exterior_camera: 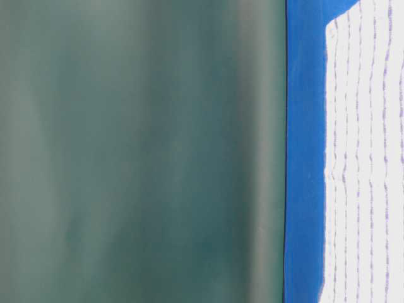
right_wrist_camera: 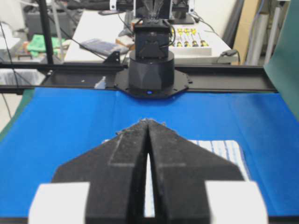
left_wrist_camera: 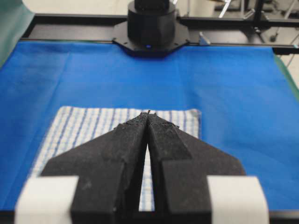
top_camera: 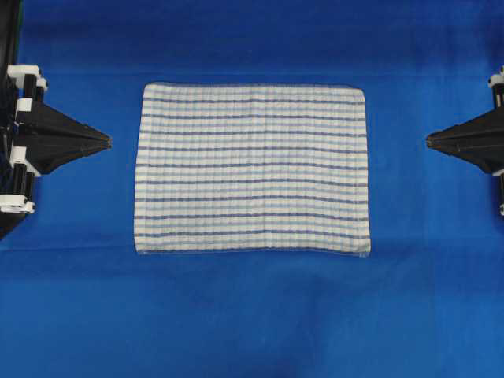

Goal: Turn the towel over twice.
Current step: 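Move both grippers to the towel's far corners and pinch them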

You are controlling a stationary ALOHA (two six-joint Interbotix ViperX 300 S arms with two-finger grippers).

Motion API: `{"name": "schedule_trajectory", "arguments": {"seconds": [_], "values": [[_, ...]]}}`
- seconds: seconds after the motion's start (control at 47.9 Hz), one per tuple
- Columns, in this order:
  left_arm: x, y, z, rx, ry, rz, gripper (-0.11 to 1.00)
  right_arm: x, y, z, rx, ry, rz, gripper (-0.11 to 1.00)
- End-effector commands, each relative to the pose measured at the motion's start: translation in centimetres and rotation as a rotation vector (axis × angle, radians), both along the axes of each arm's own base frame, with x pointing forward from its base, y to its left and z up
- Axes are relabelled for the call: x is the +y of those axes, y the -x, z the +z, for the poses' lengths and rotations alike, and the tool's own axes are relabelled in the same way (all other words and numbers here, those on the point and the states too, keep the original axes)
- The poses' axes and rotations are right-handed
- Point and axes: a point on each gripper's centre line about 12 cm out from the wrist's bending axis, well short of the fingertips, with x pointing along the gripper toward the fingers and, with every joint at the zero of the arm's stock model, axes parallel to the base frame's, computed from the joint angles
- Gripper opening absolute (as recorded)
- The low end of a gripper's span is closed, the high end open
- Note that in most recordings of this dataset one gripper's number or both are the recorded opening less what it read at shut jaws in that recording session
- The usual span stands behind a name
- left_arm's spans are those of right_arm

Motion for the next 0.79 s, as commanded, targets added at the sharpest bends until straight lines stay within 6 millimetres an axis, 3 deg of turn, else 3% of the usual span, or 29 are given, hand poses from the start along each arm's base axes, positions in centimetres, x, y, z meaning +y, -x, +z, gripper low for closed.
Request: {"name": "schedule_trajectory", "arguments": {"seconds": [0.0,0.23,0.606,0.71,0.773], "values": [[0.1,-0.3,0.6,-0.012,-0.005,0.007,0.0,-0.4,-0.4,0.9,-0.017,-0.003,-0.019,0.0],[2.2,-0.5,-0.2,0.022,-0.014,0.111,0.0,-3.4,-1.4,-1.2,0.109,-0.024,-0.159,0.0],[7.5,-1.9,-5.9,0.206,0.012,0.334,0.02,-9.1,-3.2,-6.7,0.345,-0.108,-0.381,0.0],[8.6,-2.1,-7.6,0.254,0.021,0.373,0.18,-10.5,-4.3,-8.5,0.427,-0.132,-0.416,0.01],[9.4,-2.3,-8.7,0.291,0.034,0.401,0.36,-11.3,-4.8,-9.6,0.471,-0.147,-0.434,0.15]]}}
